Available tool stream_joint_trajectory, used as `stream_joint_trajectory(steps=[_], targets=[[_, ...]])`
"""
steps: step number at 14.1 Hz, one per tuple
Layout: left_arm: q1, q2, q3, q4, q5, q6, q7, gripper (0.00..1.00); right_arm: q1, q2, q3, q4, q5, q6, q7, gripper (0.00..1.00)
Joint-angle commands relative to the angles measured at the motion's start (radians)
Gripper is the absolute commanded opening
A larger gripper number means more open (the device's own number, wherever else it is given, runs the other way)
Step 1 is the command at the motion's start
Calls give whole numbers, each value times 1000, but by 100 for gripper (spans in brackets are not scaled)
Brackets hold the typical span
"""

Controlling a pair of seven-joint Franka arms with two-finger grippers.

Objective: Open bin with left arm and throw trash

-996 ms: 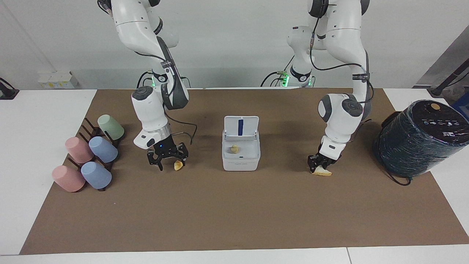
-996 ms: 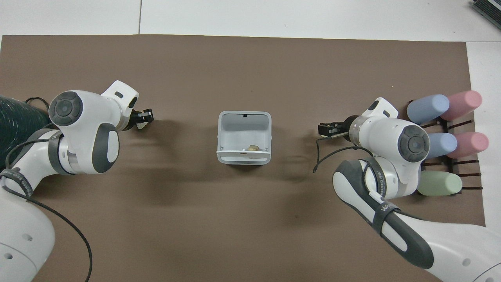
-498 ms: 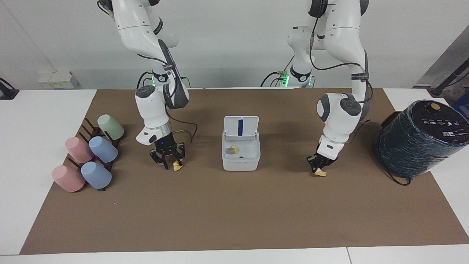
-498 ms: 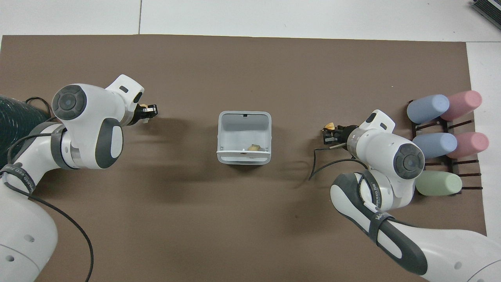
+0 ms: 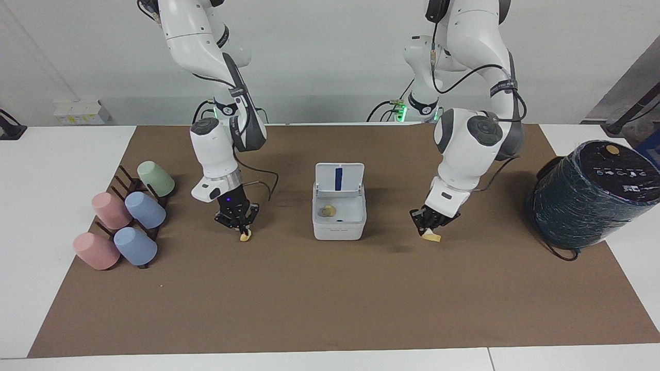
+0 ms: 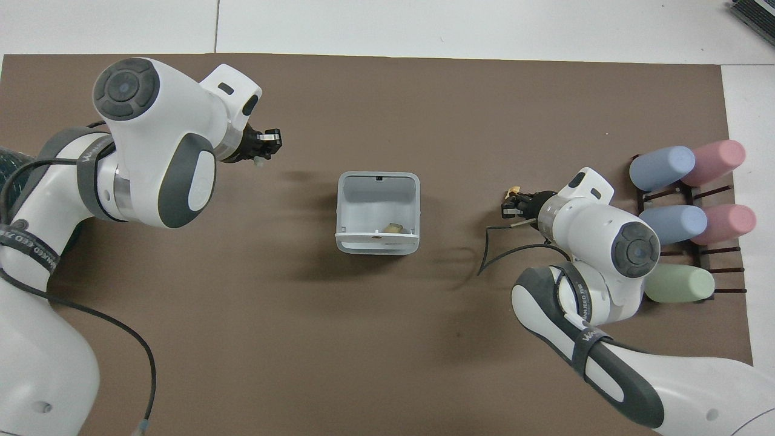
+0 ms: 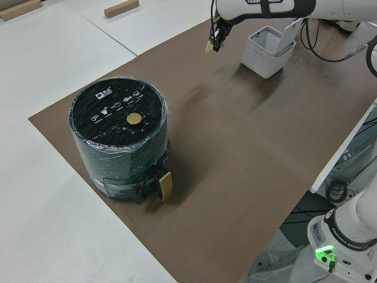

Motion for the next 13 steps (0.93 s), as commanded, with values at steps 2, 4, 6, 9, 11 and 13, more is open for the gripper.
stream_joint_trajectory(steps=[2,4,6,9,11,13], targets=[[-123,5,6,65,11,-78,-164,2,-1,-63,8,7,-11,-24,132,0],[-188,4,6,65,10,-63,-239,3,0,-99,8,11,-11,-84,170,0],[-245,2,4,62,5,-59,-278,6,2,-138,10,51,-11,-211,197,0],[-282,-6,3,57,2,-64,-278,50,28,-179,10,132,1,-448,236,0],[-280,-6,4,63,7,-67,-273,78,31,-198,11,163,1,-546,298,0],[-280,-7,6,67,10,-76,-273,96,31,-216,20,182,1,-587,321,0]])
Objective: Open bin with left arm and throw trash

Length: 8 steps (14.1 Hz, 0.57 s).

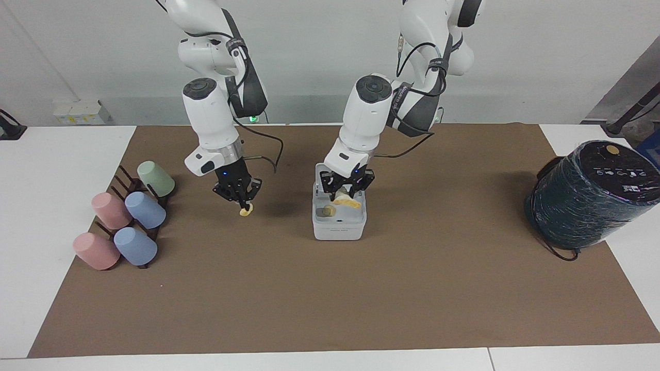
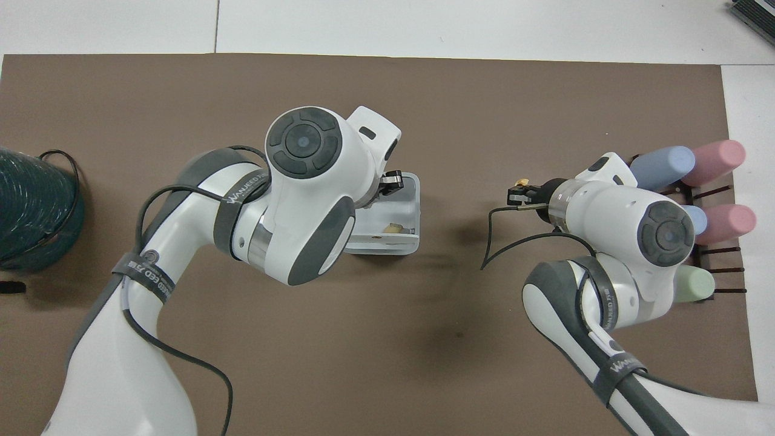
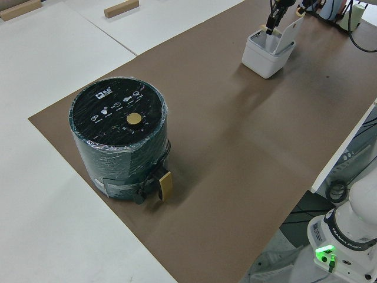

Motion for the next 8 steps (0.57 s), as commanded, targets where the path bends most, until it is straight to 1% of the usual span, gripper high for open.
stream_joint_trajectory(steps=[1,3,4,6,8], targets=[[2,-10,9,20,11,-32,-2,97,-5,-18,21,25,0,-55,37,0],[11,-20,18,32,10,-52,2,99,-5,-22,40,54,1,-119,50,0],[18,-24,27,52,13,-86,9,99,-5,-19,57,63,1,-124,82,0],[95,-24,21,101,17,-149,33,99,-5,-9,94,63,3,-106,138,0],[164,-24,27,126,17,-219,138,99,9,10,121,63,3,-64,184,0]])
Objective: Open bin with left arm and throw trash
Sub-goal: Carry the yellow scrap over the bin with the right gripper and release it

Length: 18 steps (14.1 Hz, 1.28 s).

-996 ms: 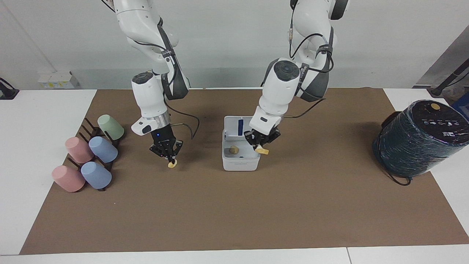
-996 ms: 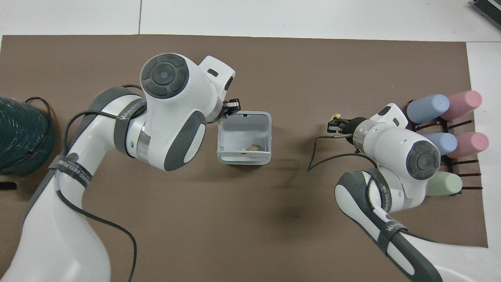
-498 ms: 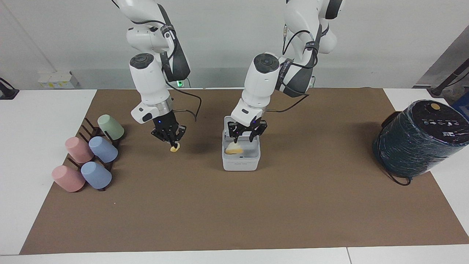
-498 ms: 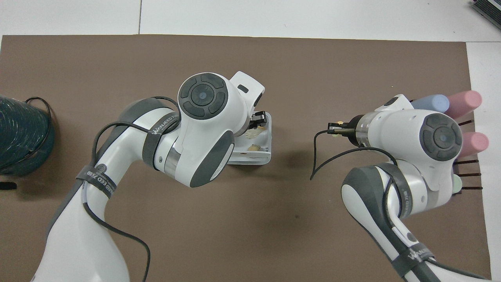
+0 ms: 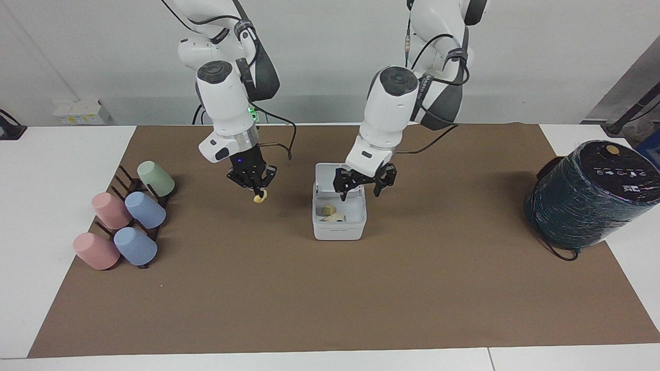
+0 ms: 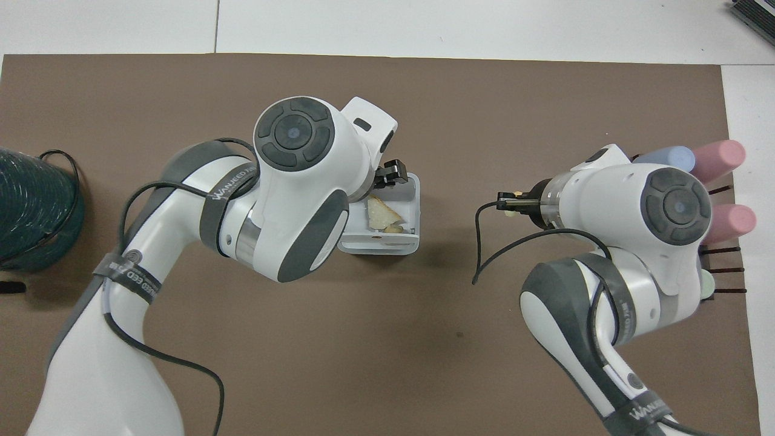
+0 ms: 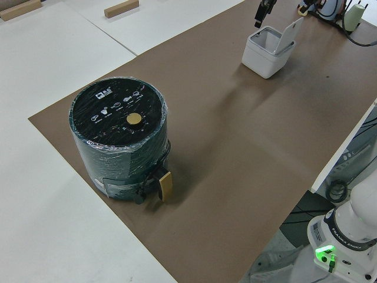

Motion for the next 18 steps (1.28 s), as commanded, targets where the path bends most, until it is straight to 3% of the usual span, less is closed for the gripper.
stream_joint_trajectory(steps=[1,7,11,13,18], targets=[[112,-6,-2,44,10,-111,140,99,35,41,26,19,8,56,92,0],[357,-82,-8,55,11,-214,458,99,167,191,25,166,6,120,344,0],[393,-144,-10,46,96,-294,500,100,233,254,23,191,-8,181,431,2],[391,-162,-10,36,96,-301,498,100,234,254,23,191,-8,171,447,97],[379,-176,-11,21,96,-304,494,100,233,254,22,208,-10,156,460,100]])
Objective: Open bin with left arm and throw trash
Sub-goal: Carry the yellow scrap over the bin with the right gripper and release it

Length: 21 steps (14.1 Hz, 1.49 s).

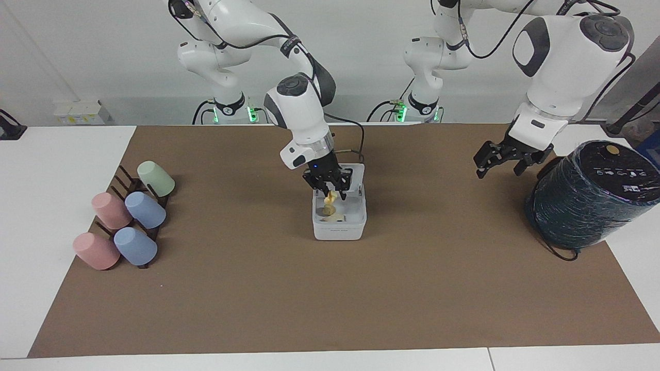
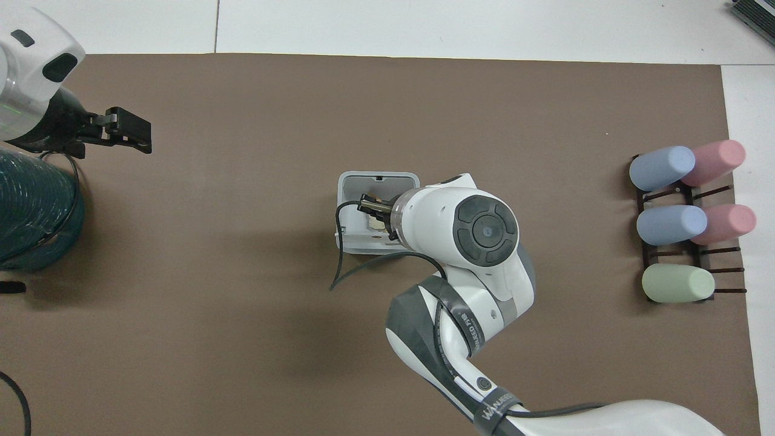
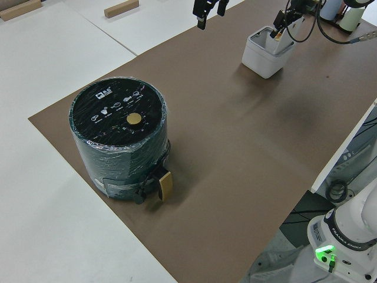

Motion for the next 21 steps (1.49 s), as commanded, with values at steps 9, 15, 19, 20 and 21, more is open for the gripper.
stream_joint_trajectory(steps=[9,15,19,20,21], targets=[[-8,-132,0,-240,16,38,-8,100,-6,11,4,28,-18,-10,24,100],[-9,-132,0,-240,16,37,-5,100,-7,11,4,28,-19,-11,22,100],[-8,-132,0,-240,16,40,-1,100,-41,-17,1,20,-58,-34,4,100],[-8,-132,1,-240,16,41,-1,100,-58,-31,1,20,-64,-50,1,100],[-6,-132,0,-240,16,50,2,100,-73,-52,1,16,-65,-66,1,100]])
